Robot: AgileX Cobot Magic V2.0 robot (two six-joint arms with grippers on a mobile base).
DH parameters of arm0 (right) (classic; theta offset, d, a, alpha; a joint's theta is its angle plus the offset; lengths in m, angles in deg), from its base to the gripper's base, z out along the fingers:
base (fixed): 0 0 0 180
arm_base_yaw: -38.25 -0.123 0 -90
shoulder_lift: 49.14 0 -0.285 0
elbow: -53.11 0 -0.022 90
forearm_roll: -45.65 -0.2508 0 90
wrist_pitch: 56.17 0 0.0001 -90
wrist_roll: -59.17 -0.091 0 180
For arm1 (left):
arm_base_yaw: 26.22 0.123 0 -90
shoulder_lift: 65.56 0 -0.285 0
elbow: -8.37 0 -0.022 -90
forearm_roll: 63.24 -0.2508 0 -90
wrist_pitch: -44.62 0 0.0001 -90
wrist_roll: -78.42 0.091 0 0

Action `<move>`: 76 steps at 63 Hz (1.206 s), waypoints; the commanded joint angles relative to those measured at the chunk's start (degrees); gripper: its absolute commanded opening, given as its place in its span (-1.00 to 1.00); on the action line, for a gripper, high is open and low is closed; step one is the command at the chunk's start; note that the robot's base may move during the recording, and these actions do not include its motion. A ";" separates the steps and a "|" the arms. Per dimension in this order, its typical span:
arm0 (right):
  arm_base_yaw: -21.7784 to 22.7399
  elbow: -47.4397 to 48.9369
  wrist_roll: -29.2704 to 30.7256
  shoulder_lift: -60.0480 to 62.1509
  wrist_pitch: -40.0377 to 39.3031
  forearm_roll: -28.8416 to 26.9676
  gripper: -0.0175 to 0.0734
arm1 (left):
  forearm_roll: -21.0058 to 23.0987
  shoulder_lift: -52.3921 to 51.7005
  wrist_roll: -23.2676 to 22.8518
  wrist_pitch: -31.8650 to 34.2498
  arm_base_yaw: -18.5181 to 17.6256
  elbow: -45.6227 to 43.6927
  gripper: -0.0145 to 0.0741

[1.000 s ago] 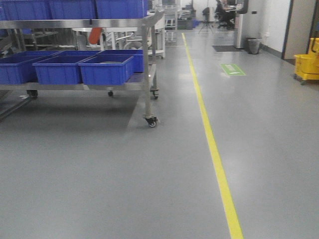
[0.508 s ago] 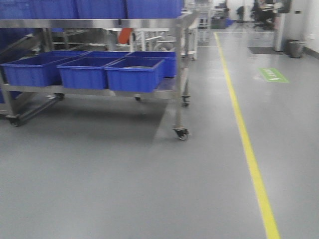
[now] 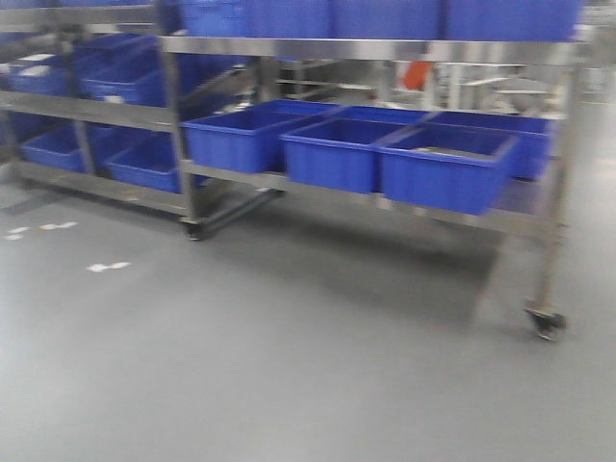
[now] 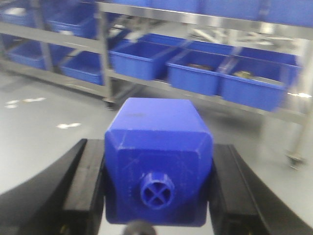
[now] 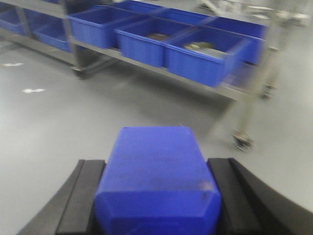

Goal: Pick and sort blue part to right shelf
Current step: 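Drive the base away from the table carrying both bottles, then drive the base up to the shelf of blue bins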

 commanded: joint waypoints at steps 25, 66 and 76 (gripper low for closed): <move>0.40 1.72 0.29 -0.16 -5.46 0.43 0.21 | 0.28 0.53 0.00 5.24 0.00 -1.66 0.03; 0.40 1.72 0.29 -0.16 -5.46 0.43 0.21 | 0.28 0.53 0.00 5.24 0.00 -1.66 0.03; 0.40 1.72 0.29 -0.16 -5.46 0.43 0.21 | 0.28 0.53 0.00 5.24 0.00 -1.66 0.03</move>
